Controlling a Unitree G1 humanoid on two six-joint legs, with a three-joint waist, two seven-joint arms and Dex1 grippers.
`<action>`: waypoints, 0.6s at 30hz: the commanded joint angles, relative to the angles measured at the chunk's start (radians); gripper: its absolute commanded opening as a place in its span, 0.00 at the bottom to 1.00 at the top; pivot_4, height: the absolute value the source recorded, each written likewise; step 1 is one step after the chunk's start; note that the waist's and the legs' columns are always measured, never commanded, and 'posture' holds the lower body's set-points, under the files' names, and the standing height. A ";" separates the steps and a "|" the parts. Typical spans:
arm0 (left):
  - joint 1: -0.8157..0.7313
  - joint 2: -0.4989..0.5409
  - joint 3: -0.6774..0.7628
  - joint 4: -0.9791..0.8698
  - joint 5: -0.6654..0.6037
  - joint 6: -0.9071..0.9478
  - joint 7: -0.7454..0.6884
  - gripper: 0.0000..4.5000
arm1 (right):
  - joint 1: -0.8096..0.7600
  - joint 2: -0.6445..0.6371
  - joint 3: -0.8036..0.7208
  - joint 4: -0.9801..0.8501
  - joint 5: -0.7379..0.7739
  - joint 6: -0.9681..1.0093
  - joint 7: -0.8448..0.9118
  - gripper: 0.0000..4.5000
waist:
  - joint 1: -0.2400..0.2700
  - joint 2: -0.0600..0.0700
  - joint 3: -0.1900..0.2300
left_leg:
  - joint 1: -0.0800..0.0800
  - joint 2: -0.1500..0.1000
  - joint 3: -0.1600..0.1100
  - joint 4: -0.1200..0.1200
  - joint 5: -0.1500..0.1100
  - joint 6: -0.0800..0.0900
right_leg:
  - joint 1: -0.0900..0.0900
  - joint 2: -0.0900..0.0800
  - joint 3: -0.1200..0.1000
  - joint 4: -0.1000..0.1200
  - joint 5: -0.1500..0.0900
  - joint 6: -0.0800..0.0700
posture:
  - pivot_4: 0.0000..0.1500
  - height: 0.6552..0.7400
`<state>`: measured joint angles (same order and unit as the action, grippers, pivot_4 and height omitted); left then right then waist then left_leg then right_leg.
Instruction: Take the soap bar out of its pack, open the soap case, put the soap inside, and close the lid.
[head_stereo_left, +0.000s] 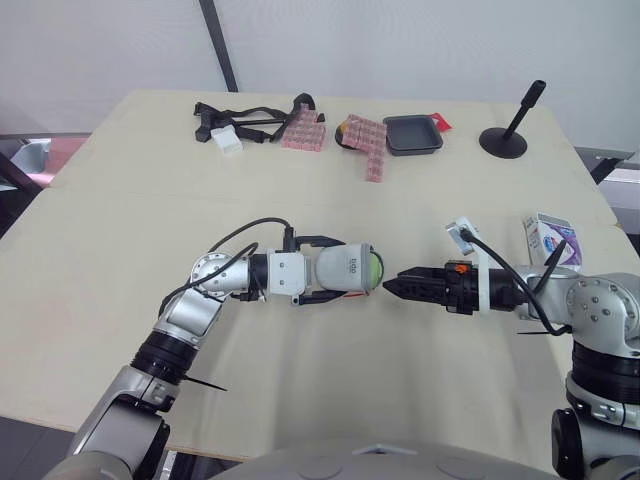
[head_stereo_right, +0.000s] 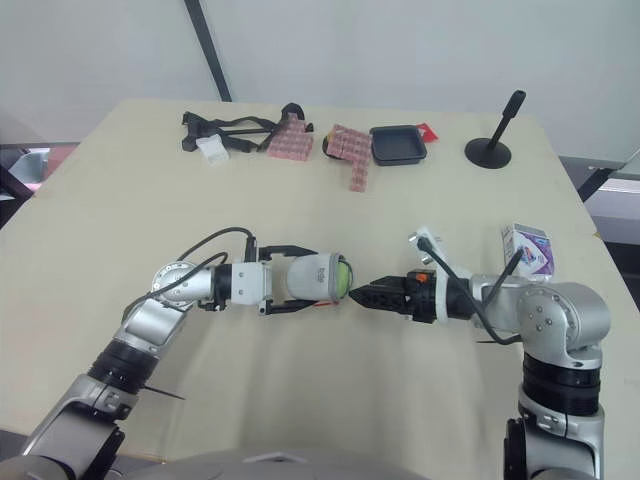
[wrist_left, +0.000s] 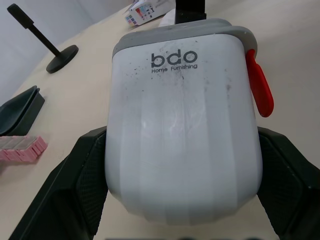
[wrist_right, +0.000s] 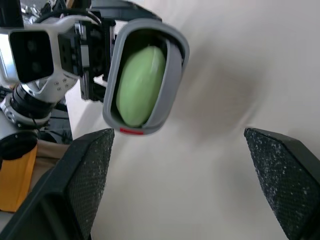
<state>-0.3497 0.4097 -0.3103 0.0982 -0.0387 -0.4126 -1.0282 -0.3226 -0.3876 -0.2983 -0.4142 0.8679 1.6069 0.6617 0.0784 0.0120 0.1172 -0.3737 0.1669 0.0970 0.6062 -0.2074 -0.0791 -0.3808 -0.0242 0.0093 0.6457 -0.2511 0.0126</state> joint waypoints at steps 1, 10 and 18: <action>0.002 0.001 -0.005 -0.048 -0.007 -0.015 0.016 0.77 | -0.036 0.037 -0.005 -0.003 0.082 0.008 -0.080 0.99 | -0.002 0.000 0.000 | 0.000 0.000 0.000 0.000 0.000 0.000 | 0.000 0.000 0.000 0.000 0.000 0.000 | 1.00 1.00; -0.009 0.006 -0.015 -0.040 -0.006 -0.018 0.019 0.77 | -0.052 0.020 0.052 0.019 0.285 0.008 -0.203 0.99 | 0.002 0.000 0.000 | 0.000 0.000 0.000 0.000 0.000 0.000 | 0.000 0.000 0.000 -0.001 0.000 0.000 | 1.00 1.00; -0.018 0.002 -0.016 -0.036 0.001 -0.026 0.030 0.77 | -0.048 -0.009 0.078 0.068 0.429 0.008 -0.299 0.99 | 0.001 0.000 0.000 | 0.000 0.000 0.000 -0.001 0.000 -0.001 | 0.000 0.000 0.000 -0.001 0.000 0.000 | 1.00 1.00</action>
<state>-0.3500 0.4109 -0.3348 0.0951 -0.0327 -0.4131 -1.0155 -0.3601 -0.3962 -0.2104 -0.3507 1.2352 1.6070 0.3860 0.0791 0.0122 0.1174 -0.3742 0.1665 0.0969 0.6057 -0.2073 -0.0799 -0.3806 -0.0241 0.0090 0.6445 -0.2509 0.0128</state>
